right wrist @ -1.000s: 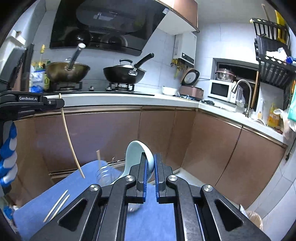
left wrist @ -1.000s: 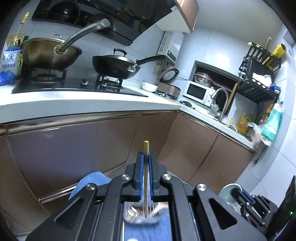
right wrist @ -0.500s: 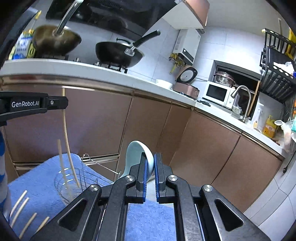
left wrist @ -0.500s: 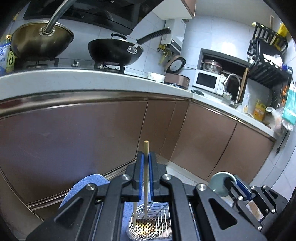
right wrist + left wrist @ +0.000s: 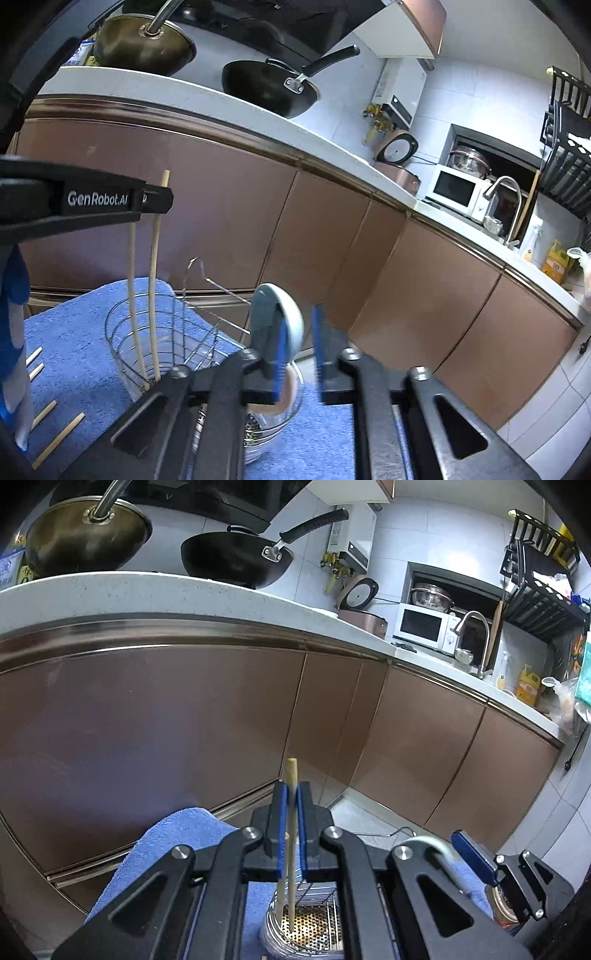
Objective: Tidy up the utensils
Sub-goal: 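Lift chopstick and light-blue spoon and lower both into the clear holder, then open both grippers and withdraw them from the holder, then grasp a third chopstick with the left gripper while the right gripper grasps the white spoon, then carry chopstick and white spoon to the holder and lower them inside, then open both grippers and lift them away from the holder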
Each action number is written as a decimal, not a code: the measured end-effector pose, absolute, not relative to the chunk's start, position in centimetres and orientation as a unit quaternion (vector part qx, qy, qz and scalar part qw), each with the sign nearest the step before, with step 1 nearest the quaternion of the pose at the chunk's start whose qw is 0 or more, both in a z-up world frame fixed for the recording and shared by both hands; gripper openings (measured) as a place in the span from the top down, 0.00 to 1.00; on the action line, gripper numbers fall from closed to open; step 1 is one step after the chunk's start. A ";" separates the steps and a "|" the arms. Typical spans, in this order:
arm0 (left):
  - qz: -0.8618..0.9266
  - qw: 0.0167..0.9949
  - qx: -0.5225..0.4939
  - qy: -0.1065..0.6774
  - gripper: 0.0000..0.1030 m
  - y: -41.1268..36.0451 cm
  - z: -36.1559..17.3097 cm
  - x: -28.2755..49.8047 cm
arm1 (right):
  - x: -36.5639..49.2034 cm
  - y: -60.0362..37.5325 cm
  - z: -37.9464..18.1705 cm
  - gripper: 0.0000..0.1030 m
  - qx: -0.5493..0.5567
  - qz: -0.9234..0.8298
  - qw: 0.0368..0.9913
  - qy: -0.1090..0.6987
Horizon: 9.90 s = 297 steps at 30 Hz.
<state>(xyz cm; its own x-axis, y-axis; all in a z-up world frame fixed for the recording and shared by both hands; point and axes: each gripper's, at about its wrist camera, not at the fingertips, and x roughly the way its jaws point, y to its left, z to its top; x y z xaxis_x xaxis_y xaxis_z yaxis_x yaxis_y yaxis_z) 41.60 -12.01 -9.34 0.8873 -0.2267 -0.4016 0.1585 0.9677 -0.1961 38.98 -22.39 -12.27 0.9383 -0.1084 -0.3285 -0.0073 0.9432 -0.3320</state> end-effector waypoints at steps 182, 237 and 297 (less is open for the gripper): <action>-0.144 0.920 -0.098 0.350 0.95 1.0 -6.0 23.0 | 18.7 -24.1 -6.7 0.96 0.018 0.089 0.964 0.251; -0.073 0.988 -0.100 0.086 0.86 -10.8 -5.8 34.3 | 36.6 -24.7 -9.9 0.77 -0.048 0.022 0.985 0.161; -0.005 0.995 0.019 0.093 0.38 -6.0 -1.2 5.3 | 8.9 -25.1 -5.7 0.00 0.046 0.012 0.991 0.125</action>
<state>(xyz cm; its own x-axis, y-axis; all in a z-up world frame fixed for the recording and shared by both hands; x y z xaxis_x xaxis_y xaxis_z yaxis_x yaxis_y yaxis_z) 5.34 -6.02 -1.21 0.9827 -0.0066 -0.1849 0.0136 0.9992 0.0365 8.92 -25.07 -5.67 0.9684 0.0359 -0.2467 -0.0130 0.9955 0.0938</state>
